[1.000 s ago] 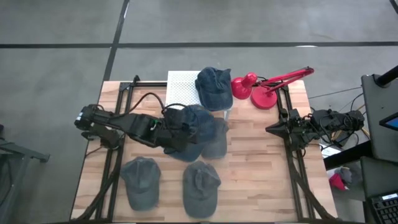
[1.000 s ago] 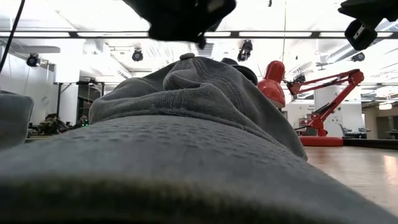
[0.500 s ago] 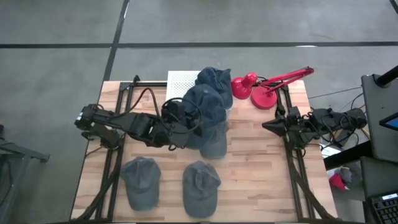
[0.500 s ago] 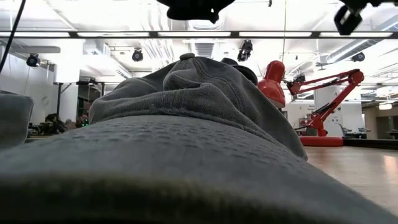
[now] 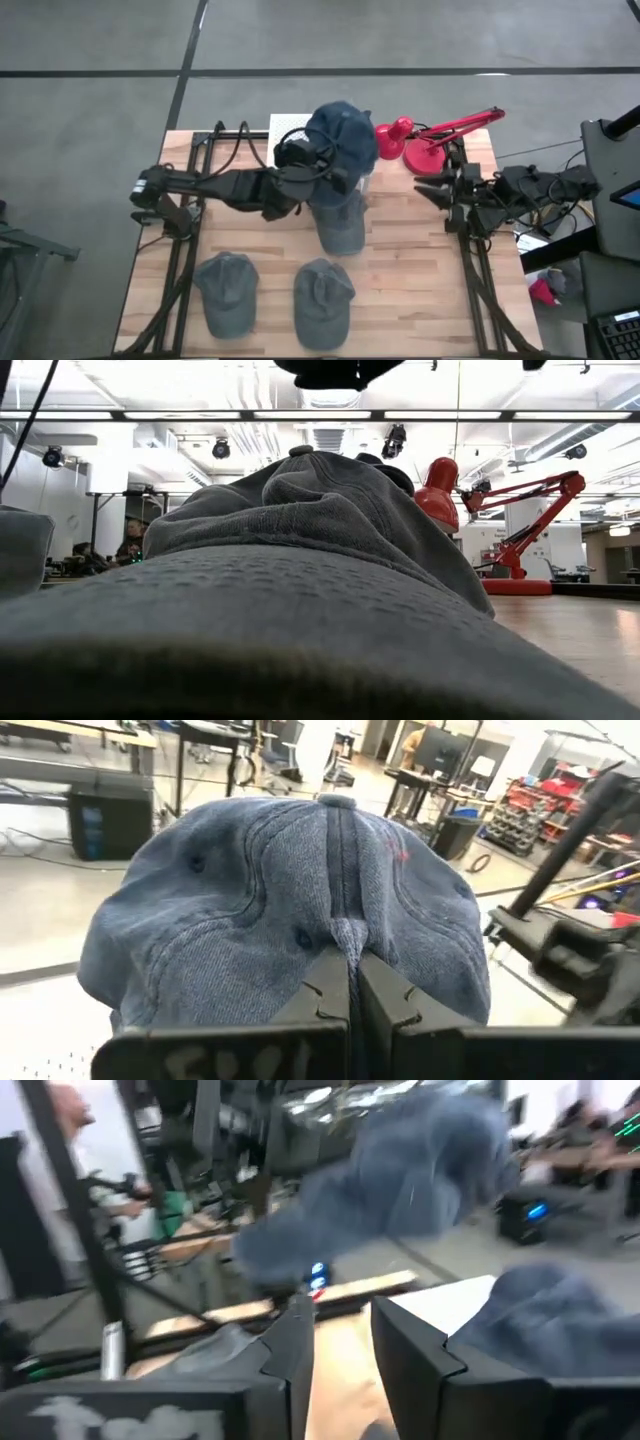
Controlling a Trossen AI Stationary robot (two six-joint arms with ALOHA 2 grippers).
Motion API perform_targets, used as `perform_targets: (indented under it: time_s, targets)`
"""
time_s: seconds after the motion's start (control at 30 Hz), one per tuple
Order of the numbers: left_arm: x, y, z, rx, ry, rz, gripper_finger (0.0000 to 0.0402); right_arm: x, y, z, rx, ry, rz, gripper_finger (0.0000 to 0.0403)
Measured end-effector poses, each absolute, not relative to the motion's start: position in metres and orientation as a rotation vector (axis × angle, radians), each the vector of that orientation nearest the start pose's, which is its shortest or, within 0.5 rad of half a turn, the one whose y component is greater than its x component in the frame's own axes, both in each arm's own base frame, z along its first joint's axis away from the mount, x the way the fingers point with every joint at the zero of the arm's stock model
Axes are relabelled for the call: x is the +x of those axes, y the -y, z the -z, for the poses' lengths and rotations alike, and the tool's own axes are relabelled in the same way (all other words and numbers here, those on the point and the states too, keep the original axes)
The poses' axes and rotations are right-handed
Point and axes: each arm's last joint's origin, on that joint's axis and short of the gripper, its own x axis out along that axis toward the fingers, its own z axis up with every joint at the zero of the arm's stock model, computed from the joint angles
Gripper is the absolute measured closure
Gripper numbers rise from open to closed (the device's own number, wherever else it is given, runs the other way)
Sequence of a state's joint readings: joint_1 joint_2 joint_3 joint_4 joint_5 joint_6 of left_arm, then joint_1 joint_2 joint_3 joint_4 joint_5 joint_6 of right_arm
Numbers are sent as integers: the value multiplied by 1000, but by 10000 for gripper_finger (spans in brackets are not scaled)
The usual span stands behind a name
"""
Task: Pick & Place hat
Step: Stack the gray cap on the top of the other gray cap on the shelf
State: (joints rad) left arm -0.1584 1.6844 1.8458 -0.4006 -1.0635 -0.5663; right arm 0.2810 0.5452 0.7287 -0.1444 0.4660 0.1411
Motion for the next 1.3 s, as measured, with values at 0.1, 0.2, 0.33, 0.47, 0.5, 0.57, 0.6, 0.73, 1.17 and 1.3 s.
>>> perform_targets:
  time_s: [0.1, 0.2, 0.33, 0.47, 0.5, 0.57, 0.6, 0.73, 1.17, 1.3]
  targets:
    - [368, 28, -441, -370, 63, -945, 402, 116, -17, -362, 103, 73, 278, 282]
    - [375, 25, -440, -349, 81, -961, 402, 118, -16, -374, 61, 81, 358, 262]
    - [383, 21, -439, -326, 104, -965, 402, 127, -18, -386, -29, 58, 400, 233]
    - [386, 22, -439, -310, 108, -952, 402, 141, -19, -394, -142, 1, 504, 199]
    - [386, 22, -440, -309, 110, -952, 402, 145, -19, -397, -157, -7, 523, 192]
    - [386, 22, -440, -300, 107, -951, 401, 152, -19, -404, -164, -11, 535, 176]
    - [387, 22, -439, -294, 106, -951, 402, 156, -20, -407, -165, -14, 538, 169]
    - [390, 22, -438, -274, 107, -949, 402, 173, -20, -414, -190, -56, 551, 143]
    - [390, 33, -440, -211, 83, -915, 401, 210, -3, -430, -257, -216, 652, 92]
    - [390, 35, -441, -184, 75, -893, 401, 217, 0, -435, -262, -224, 605, 86]
